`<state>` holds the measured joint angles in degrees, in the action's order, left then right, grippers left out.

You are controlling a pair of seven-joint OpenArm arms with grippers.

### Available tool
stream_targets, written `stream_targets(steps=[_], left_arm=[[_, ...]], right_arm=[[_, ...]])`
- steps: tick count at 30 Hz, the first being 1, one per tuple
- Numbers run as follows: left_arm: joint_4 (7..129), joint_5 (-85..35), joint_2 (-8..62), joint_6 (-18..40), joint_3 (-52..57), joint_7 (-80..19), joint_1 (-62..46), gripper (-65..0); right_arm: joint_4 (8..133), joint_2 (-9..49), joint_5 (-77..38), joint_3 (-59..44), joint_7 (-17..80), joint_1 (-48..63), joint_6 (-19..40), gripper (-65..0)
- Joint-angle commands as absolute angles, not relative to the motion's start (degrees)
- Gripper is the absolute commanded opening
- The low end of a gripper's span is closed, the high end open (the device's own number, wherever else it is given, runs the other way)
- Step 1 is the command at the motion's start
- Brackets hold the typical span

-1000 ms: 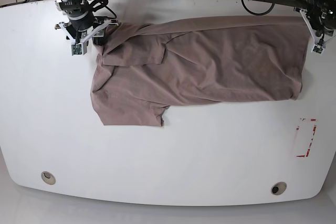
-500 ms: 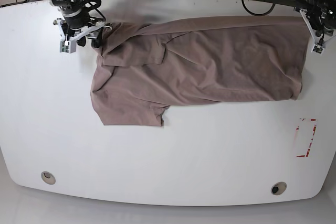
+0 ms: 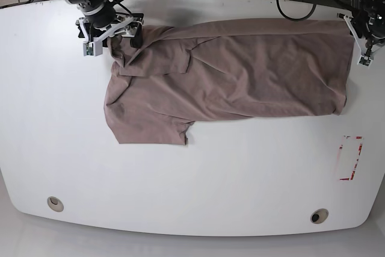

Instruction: Layout the t-shirt on the table in an organized manner, then fold the t-shirt properly

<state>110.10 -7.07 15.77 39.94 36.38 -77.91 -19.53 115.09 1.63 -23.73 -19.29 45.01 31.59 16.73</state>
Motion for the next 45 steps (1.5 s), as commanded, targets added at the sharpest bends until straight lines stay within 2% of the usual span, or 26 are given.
stream_targets(steps=[1,4,8,11,14,18,25,30,35,45], left_arm=[[111.0,-6.5,16.9,40.0,36.8,-77.7,-19.4,-39.2],[111.0,-6.5,16.9,40.0,36.9,-77.7,-19.4,-40.1],[111.0,-6.5,16.9,40.0,36.9,-77.7,-19.4,-43.8],[111.0,-6.5,16.9,40.0,36.9,-77.7,-19.4,-48.5],[111.0,-6.5,16.9,40.0,36.8,-77.7,-19.4,-50.1],[111.0,-6.5,16.9,40.0,36.7,-77.7,-19.4,-48.2],[111.0,-6.5,17.1,40.0,36.7,-77.7,-18.9,-38.9],[111.1,-6.5,17.1,40.0,36.8,-77.8,-17.5,-33.9],[111.1,-6.5,17.2,40.0,37.0,-77.8,-17.0,-31.8],[111.2,-6.5,17.2,40.0,38.2,-77.8,-13.0,-31.9]], right_arm=[[116.4,2.2,-24.2,-18.9,43.8,31.9,19.6,-12.0],[116.4,2.4,-24.0,-18.9,43.8,31.5,21.9,-13.6],[116.4,2.4,-23.7,-23.3,43.8,29.5,20.1,-16.5],[116.3,2.5,-23.7,-27.0,43.9,27.7,17.7,-16.0],[116.3,4.5,-23.9,-28.3,44.2,26.3,18.0,-14.3],[116.2,7.1,-24.3,-28.1,44.2,24.7,18.2,-11.6],[115.5,7.2,-24.0,-28.0,44.3,18.7,18.4,-5.4],[109.8,7.0,-24.0,-27.9,44.3,13.1,18.4,-3.3],[102.4,7.4,-23.9,-27.9,44.3,8.1,18.4,-3.0],[88.6,8.6,-23.8,-26.6,44.2,1.2,18.4,-3.0]])
